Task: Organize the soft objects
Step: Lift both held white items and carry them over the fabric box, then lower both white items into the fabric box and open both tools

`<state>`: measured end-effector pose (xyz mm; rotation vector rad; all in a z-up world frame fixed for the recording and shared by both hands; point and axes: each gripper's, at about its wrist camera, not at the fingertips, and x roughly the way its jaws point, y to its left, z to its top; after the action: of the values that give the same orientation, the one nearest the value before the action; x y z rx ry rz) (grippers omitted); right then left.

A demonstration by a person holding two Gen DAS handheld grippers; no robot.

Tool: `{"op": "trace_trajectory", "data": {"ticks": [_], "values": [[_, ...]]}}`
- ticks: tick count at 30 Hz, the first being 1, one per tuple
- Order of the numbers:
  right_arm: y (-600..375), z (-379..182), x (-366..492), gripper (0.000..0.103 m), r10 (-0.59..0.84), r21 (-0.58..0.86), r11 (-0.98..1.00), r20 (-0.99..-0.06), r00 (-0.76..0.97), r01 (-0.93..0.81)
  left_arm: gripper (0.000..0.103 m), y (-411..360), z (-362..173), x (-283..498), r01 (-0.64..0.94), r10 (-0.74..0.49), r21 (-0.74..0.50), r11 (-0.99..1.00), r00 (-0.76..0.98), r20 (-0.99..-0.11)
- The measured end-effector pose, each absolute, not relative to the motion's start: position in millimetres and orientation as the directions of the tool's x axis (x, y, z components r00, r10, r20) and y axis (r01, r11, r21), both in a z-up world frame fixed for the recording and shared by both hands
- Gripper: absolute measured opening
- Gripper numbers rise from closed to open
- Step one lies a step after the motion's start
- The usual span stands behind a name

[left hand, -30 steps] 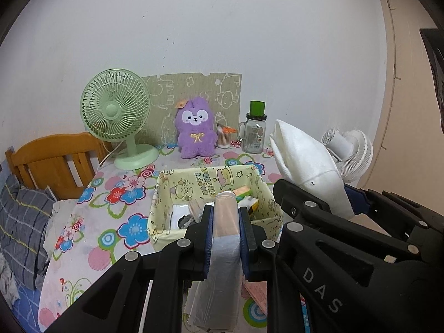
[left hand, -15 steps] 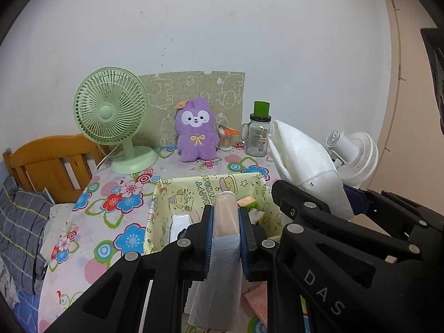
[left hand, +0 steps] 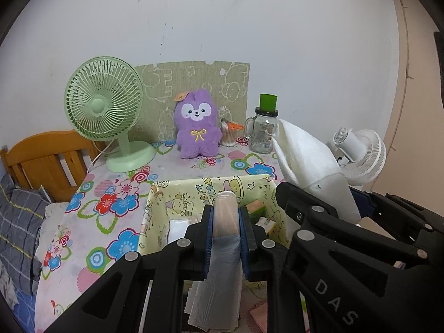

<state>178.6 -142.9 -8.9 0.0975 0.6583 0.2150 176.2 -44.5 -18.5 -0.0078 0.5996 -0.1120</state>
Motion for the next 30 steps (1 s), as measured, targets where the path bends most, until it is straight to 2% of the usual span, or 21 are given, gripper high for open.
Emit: {"op": "trace_trajectory", "data": {"ticks": [21,22,23,27,30], "values": [[-139,-43,238,0.046,0.235,0.169,0.972,-0.662,0.712,-0.163,0.016,-41,-51,239,0.089,-0.104,-0.057,0.994,0.762,-0.640],[-139,-44,240,0.045,0.232,0.166,0.973,-0.665,0.710,-0.162,0.022,-41,-53,241,0.085,-0.100,-0.055,0.995,0.760,-0.642],[-139,-46,242,0.045,0.227,0.163,0.974,-0.669,0.708,-0.158,0.032,-41,-54,243,0.087,-0.100,-0.053,0.995,0.758,-0.645],[-136,-53,248,0.045,0.232,0.168,0.973,-0.686,0.689,-0.160,0.039,-39,-61,247,0.086,-0.091,-0.041,0.995,0.745,-0.661],[-134,-55,251,0.045,0.241,0.173,0.971,-0.689,0.684,-0.168,0.051,-34,-64,248,0.080,-0.086,-0.040,0.996,0.741,-0.666]]}}
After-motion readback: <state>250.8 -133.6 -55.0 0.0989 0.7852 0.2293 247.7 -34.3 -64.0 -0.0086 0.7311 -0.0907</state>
